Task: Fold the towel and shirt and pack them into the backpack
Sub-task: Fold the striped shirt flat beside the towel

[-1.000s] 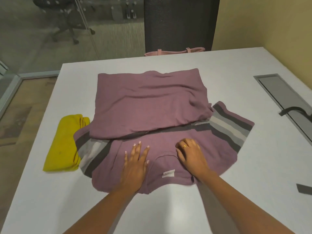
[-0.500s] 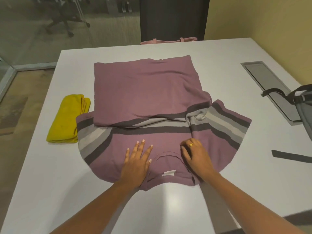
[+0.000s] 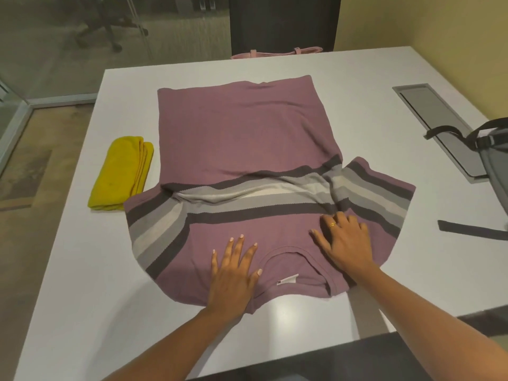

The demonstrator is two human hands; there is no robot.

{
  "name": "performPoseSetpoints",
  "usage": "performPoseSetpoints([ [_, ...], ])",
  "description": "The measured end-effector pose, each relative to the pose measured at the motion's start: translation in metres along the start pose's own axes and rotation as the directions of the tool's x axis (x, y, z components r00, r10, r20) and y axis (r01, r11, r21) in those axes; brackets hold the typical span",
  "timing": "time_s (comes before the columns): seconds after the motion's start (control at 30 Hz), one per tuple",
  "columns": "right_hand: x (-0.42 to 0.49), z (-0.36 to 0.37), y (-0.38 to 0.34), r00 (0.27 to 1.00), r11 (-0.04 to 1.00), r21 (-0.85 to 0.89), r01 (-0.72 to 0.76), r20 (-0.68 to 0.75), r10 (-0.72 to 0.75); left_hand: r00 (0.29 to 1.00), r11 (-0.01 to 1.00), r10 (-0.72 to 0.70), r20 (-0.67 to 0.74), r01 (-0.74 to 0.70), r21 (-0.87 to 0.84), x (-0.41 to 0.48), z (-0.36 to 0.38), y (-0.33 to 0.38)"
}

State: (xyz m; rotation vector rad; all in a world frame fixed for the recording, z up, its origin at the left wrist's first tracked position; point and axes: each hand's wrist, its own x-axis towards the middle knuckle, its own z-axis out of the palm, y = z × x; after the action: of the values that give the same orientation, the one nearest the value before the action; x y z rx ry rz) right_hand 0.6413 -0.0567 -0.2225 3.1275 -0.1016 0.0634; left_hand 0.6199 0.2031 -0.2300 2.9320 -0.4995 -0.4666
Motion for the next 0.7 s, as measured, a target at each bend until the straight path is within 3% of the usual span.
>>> performPoseSetpoints([
  [0.13, 0.028, -0.017, 0.003, 0.995, 1.0, 0.001, 0.01, -0.1, -0.01, 0.977, 0.986, -0.047, -0.208, 0.011, -0.168, 0.019, -0.026, -0.006],
  [0.27, 0.086, -0.036, -0.015, 0.992, 0.991, 0.103, 0.081, -0.1, -0.071, 0.941, 0.976, -0.134, -0.31, 0.071, -0.204, 0.089, -0.072, -0.032],
  [0.5, 0.183, -0.027, -0.05, 0.998, 0.973, 0.229, 0.033, 0.046, -0.044, 0.961, 0.969, -0.21, -0.179, 0.18, -0.17, 0.179, -0.113, -0.077],
  [0.7, 0.233, -0.012, -0.05, 0.989, 0.976, 0.214, -0.028, 0.145, -0.003, 0.956, 0.963, -0.256, -0.141, 0.241, -0.117, 0.222, -0.115, -0.101],
])
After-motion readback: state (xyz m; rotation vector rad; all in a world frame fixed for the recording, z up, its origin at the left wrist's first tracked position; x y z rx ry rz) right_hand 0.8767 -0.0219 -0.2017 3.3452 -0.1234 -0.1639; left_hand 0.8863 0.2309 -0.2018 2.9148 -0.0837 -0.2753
